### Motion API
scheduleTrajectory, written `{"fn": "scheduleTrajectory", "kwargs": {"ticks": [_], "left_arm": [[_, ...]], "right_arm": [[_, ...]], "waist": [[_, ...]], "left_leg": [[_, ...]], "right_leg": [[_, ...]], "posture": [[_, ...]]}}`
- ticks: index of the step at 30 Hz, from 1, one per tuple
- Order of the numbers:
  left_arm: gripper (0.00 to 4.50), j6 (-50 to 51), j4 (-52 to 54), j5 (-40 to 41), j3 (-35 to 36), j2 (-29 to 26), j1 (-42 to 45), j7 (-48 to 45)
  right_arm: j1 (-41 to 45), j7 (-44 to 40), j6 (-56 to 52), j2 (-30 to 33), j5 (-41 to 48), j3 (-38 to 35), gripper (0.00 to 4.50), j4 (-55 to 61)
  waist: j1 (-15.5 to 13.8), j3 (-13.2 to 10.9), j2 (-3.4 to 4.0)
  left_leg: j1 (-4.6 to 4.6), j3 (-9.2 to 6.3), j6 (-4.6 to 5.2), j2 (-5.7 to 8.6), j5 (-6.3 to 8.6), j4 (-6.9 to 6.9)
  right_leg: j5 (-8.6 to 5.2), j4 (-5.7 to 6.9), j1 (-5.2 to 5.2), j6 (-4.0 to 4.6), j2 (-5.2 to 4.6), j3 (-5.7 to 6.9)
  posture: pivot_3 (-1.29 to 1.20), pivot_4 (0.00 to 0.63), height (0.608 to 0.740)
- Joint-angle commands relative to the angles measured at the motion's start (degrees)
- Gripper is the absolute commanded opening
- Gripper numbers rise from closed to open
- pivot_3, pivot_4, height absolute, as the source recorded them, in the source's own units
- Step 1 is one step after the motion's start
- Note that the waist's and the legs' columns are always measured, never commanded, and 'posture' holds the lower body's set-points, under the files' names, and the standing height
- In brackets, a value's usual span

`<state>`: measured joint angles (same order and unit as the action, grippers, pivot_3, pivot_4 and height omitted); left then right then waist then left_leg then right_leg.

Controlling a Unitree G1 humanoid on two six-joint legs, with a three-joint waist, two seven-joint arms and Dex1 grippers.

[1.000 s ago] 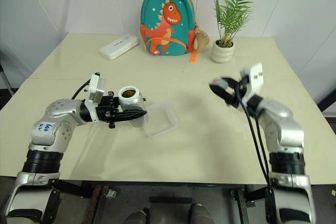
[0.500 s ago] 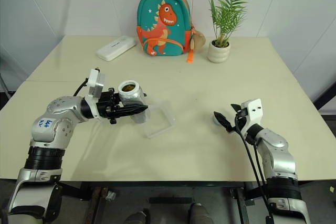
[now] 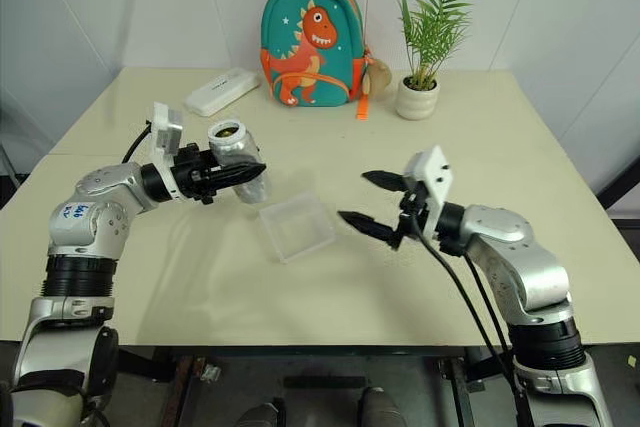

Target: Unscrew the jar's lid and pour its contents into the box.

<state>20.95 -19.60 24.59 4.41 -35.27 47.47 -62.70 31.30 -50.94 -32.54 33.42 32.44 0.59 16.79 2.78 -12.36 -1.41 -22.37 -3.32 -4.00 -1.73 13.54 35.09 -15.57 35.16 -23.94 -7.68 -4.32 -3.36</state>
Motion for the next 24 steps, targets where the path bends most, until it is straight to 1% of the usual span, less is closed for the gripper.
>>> {"fn": "scheduleTrajectory", "kwargs": {"ticks": [1,4,7,9,10,11,13,14,15,18,21,22,24], "left_arm": [[1.96,-9.0,-2.4,-5.0,-1.3,-0.9,3.6,-0.1],[1.96,-10.9,-3.9,-8.4,-2.2,-0.7,4.4,3.0],[1.96,-19.2,-3.1,-15.4,-4.1,-0.7,2.1,8.9],[1.96,-27.3,-4.0,-22.3,-6.8,-1.6,0.9,12.9],[1.96,-34.0,-5.1,-28.9,-9.2,-2.5,0.9,18.1],[1.96,-38.3,-6.0,-33.6,-10.7,-2.7,1.3,22.8],[1.96,-44.3,-7.0,-43.2,-12.2,-1.8,3.4,37.1],[1.96,-46.8,-7.4,-46.1,-12.7,-1.7,4.0,41.5],[1.96,-49.6,-7.2,-51.4,-14.2,-2.4,4.5,47.1],[1.96,-55.2,-6.7,-62.5,-17.5,-4.6,5.3,58.3],[1.96,-57.5,-3.3,-79.2,-22.8,-9.1,5.9,73.4],[1.96,-55.1,-2.4,-85.5,-24.6,-10.2,5.8,79.4],[1.96,-50.1,-2.0,-92.9,-26.5,-11.0,5.6,87.8]], "right_arm": [[1.2,-0.7,-1.3,0.9,1.4,0.9,4.45,4.8],[0.1,-0.4,0.0,1.0,-0.2,1.0,4.45,5.0],[-1.6,-0.4,0.9,1.5,-1.2,0.5,4.45,4.4],[-2.0,-0.1,1.0,1.4,-1.3,0.1,4.45,4.2],[-2.2,0.1,1.0,1.2,-1.2,-0.1,4.45,4.1],[-2.4,0.4,1.1,0.9,-1.2,-0.3,4.45,3.9],[-2.9,0.9,1.3,0.5,-1.4,-0.4,4.45,3.3],[-3.1,1.0,1.4,0.5,-1.4,-0.4,4.45,3.1],[-3.2,1.1,1.4,0.4,-1.5,-0.4,4.45,3.0],[-3.5,1.3,1.7,0.3,-1.8,-0.2,4.45,2.7],[-3.7,1.6,1.8,0.1,-2.0,-0.3,4.45,2.2],[-3.8,1.8,1.9,0.0,-2.0,-0.4,4.45,2.0],[-4.1,2.2,2.2,-0.4,-2.1,-0.3,4.45,1.8]], "waist": [[-0.4,0.0,0.0],[-1.1,0.0,-0.01],[-1.2,0.0,-0.01],[-1.2,0.0,-0.01],[-1.2,0.0,-0.01],[-1.2,0.0,-0.01],[-1.3,0.0,-0.01],[-1.4,0.0,-0.02],[-1.4,0.0,-0.03],[-1.3,0.0,-0.03],[-1.0,0.0,-0.02],[-1.0,0.0,-0.02],[-1.2,0.0,-0.02]], "left_leg": [[0.0,0.0,0.0,0.0,0.0,-0.01],[-0.06,0.0,0.01,0.0,0.01,-0.01],[-0.08,0.01,0.03,0.0,0.06,-0.01],[-0.1,0.02,0.04,0.0,0.07,-0.02],[-0.1,0.03,0.05,0.0,0.08,-0.02],[-0.1,0.03,0.05,0.0,0.08,-0.01],[-0.1,0.03,0.05,0.0,0.08,0.0],[-0.1,0.03,0.05,0.0,0.08,0.02],[-0.12,0.02,0.04,0.0,0.07,0.04],[-0.14,0.04,0.04,0.01,0.07,0.05],[-0.08,0.09,0.04,0.0,0.08,-0.02],[-0.07,0.11,0.04,0.0,0.08,-0.05],[-0.06,0.11,0.04,0.0,0.08,-0.05]], "right_leg": [[0.0,-0.02,0.0,0.0,0.0,0.0],[0.0,-0.11,-0.01,-0.01,0.0,0.01],[0.01,-0.18,0.0,-0.02,-0.01,0.0],[0.01,-0.19,-0.01,-0.03,-0.01,0.0],[0.01,-0.2,-0.01,-0.03,-0.01,0.0],[0.01,-0.2,-0.02,-0.03,-0.01,-0.01],[0.03,-0.19,-0.02,-0.05,-0.01,0.0],[0.04,-0.17,-0.02,-0.06,-0.01,-0.01],[0.06,-0.18,-0.02,-0.09,-0.01,-0.01],[0.08,-0.21,-0.02,-0.13,-0.02,-0.02],[0.08,-0.21,-0.02,-0.14,-0.02,-0.04],[0.08,-0.2,-0.03,-0.15,-0.02,-0.04],[0.08,-0.17,-0.04,-0.15,-0.02,-0.04]], "posture": [[0.0,0.15,0.74],[0.0,0.15,0.74],[0.0,0.15,0.74],[0.0,0.15,0.74],[0.0,0.15,0.74],[0.0,0.15,0.74],[0.0,0.15,0.74],[0.0,0.15,0.74],[0.0,0.15,0.74],[0.0,0.15,0.74],[0.0,0.15,0.74],[0.0,0.15,0.74],[0.0,0.15,0.74]]}}
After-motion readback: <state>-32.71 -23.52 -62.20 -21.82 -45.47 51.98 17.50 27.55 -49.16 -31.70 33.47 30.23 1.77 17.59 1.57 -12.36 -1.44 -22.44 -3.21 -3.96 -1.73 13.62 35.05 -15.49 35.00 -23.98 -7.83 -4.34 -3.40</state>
